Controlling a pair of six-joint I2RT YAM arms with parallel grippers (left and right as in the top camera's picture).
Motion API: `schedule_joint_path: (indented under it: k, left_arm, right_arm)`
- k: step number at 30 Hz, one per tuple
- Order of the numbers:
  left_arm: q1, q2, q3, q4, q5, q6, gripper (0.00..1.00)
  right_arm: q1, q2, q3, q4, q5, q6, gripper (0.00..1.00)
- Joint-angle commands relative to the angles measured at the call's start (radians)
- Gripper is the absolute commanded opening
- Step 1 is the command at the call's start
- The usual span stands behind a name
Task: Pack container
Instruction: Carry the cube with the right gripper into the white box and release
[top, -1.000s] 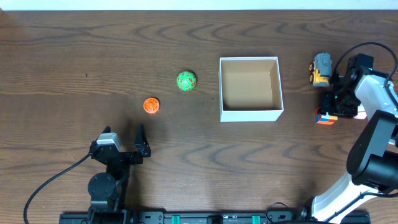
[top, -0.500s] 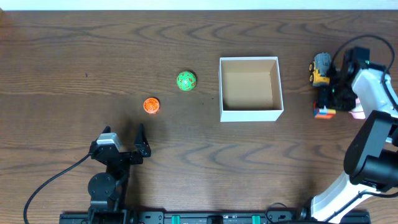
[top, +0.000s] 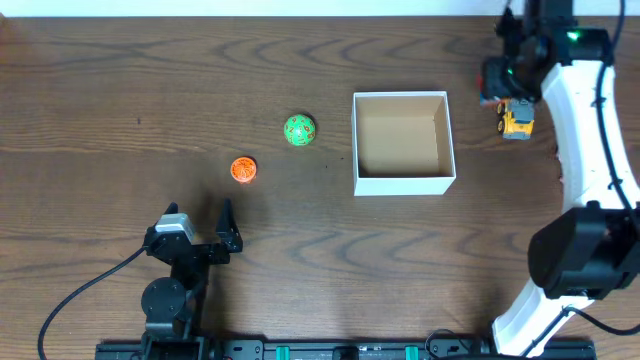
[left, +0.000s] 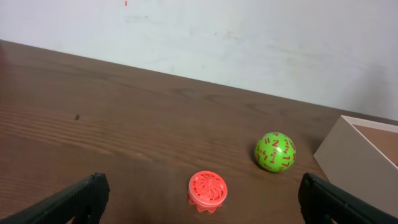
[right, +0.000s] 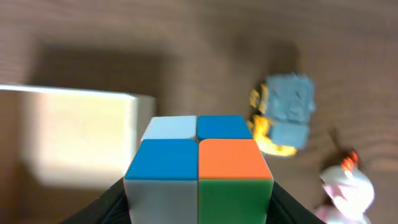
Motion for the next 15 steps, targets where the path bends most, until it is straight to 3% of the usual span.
schedule_joint_path:
  k: [1, 8, 15]
  left_arm:
    - [0.003, -0.006, -0.018, -0.037, -0.012, 0.009, 0.98]
    - [0.003, -0.006, -0.018, -0.037, -0.012, 0.009, 0.98]
    - [0.003, -0.006, -0.018, -0.037, -0.012, 0.009, 0.98]
  right_arm:
    - [0.077, 0.000, 0.037, -0.004, -0.032, 0.082, 0.36]
    - [0.225, 0.025, 0.018, 0.037, 0.020, 0.203, 0.36]
    - [0.280, 0.110, 0.018, 0.061, 0.053, 0.310, 0.36]
